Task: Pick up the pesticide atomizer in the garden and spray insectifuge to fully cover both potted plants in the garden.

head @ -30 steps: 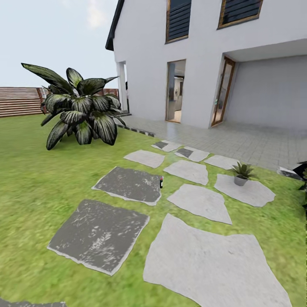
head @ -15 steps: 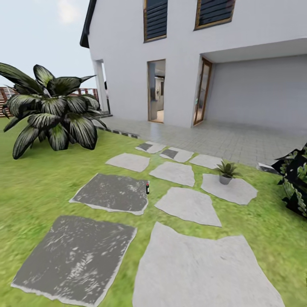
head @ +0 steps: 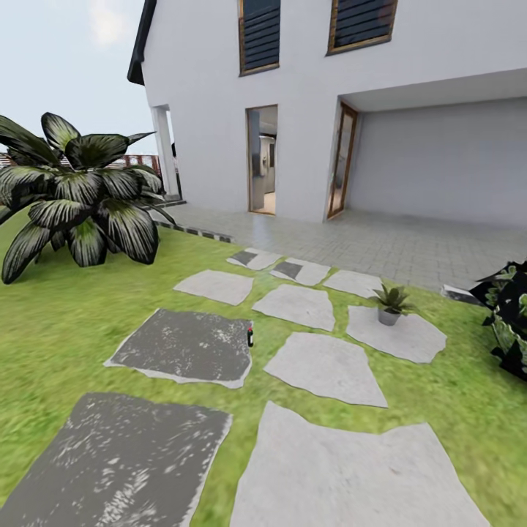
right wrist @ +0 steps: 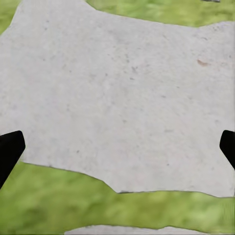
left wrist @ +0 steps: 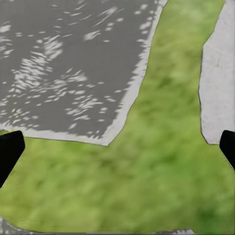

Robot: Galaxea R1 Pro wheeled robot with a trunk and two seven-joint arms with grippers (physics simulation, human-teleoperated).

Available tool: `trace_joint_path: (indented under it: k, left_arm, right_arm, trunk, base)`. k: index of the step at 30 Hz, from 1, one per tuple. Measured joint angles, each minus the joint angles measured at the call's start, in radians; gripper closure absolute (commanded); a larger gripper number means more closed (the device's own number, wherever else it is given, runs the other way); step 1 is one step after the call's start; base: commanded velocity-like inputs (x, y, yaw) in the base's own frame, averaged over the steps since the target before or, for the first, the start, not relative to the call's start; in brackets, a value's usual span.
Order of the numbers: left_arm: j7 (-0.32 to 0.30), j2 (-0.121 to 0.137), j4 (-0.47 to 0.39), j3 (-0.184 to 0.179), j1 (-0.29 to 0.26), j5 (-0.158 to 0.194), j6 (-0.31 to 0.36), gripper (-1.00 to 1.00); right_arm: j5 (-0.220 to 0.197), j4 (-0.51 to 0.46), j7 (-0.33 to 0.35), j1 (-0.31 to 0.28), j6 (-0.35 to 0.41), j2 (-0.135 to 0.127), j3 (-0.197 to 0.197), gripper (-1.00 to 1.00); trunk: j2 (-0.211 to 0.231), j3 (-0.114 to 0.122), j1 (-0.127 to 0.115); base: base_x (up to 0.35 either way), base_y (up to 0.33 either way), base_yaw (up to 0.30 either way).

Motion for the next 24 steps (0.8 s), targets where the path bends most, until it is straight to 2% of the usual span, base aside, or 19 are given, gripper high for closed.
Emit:
trace_joint_path:
  k: [15, 24]
  left_arm:
    - [0.0, 0.0, 0.0, -0.001, 0.0, 0.0, 0.0, -1.0]
    - [0.0, 0.0, 0.0, 0.0, 0.0, 0.0, 0.0, -1.0]
  right_arm:
    - [0.0, 0.0, 0.0, 0.0, 0.0, 0.0, 0.0, -1.0]
    - [0.0, 0.0, 0.0, 0.0, 0.0, 0.0, 0.0, -1.0]
  trunk:
    - [0.0, 0.0, 0.0]
    - [0.0, 0.0, 0.0]
  base:
    - [0.335, 0.077, -0.008]
    - [0.335, 0.083, -0.202]
